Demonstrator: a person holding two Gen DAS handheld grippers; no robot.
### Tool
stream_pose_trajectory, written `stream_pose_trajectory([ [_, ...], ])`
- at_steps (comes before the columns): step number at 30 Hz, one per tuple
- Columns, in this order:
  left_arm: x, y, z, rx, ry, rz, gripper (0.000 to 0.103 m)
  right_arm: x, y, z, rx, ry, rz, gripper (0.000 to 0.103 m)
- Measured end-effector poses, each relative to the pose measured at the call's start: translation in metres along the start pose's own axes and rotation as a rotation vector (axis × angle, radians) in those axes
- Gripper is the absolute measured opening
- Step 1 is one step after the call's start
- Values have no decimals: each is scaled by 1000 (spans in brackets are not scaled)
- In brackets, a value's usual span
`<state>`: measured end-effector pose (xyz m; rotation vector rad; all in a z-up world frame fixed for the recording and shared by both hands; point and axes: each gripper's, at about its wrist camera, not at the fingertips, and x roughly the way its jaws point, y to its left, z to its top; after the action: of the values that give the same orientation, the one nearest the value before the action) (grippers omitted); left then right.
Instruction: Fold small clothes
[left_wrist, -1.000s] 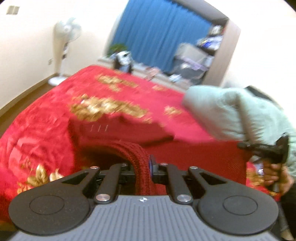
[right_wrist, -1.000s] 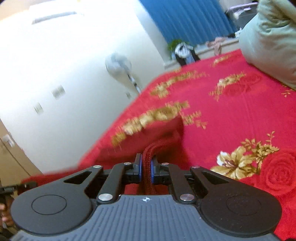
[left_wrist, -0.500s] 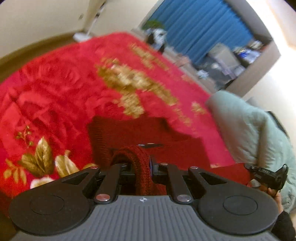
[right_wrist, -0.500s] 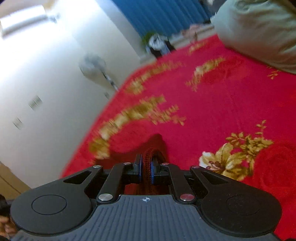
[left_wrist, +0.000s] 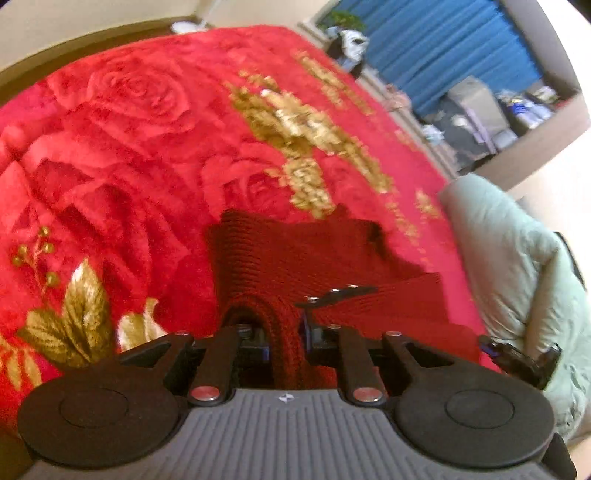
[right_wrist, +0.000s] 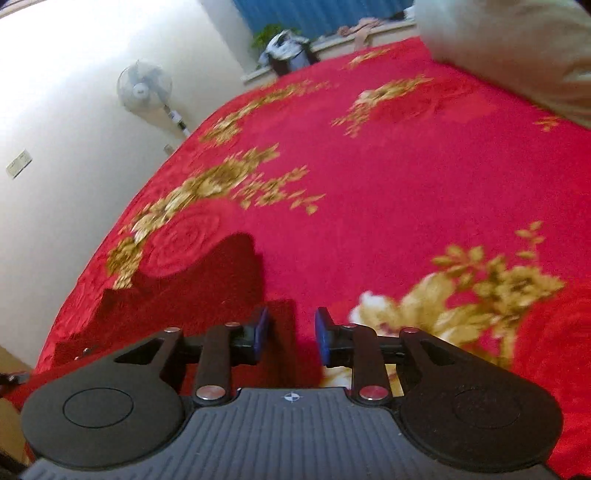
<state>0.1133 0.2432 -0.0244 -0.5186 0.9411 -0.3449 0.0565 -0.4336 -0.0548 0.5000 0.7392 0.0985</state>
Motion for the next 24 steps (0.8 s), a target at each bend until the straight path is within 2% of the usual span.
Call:
stream_pose_trajectory([
  [1, -7, -1, -2, 20, -15, -5, 30, -5, -4, 2, 14, -11, -4, 29],
  [2, -15, 1, -5, 38, -41, 3, 46, -12, -8, 3, 23, -25, -9, 29],
  [4, -30, 8, -8, 34, -79, 12, 54, -20, -15, 3, 28, -35, -15, 29],
  [7, -41, 25, -13, -4, -85, 60, 54, -21, -23, -2, 23, 2, -19, 30],
  [9, -37, 30, -17, -3, -45, 118, 54, -18, -21, -7, -21, 39, -42, 30],
  [13, -18, 20, -23, 96, 53, 209, 54, -3, -17, -20, -98, 135, -89, 30],
  [16, 1, 9, -28, 196, 115, 225, 55, 12, -15, -28, -144, 201, -107, 30],
  [20, 21, -7, -34, 300, 164, 208, 60, 23, -6, -32, -185, 210, -54, 30],
  [24, 29, -16, -27, 349, 124, 237, 60, 31, 4, -27, -222, 169, -37, 30],
])
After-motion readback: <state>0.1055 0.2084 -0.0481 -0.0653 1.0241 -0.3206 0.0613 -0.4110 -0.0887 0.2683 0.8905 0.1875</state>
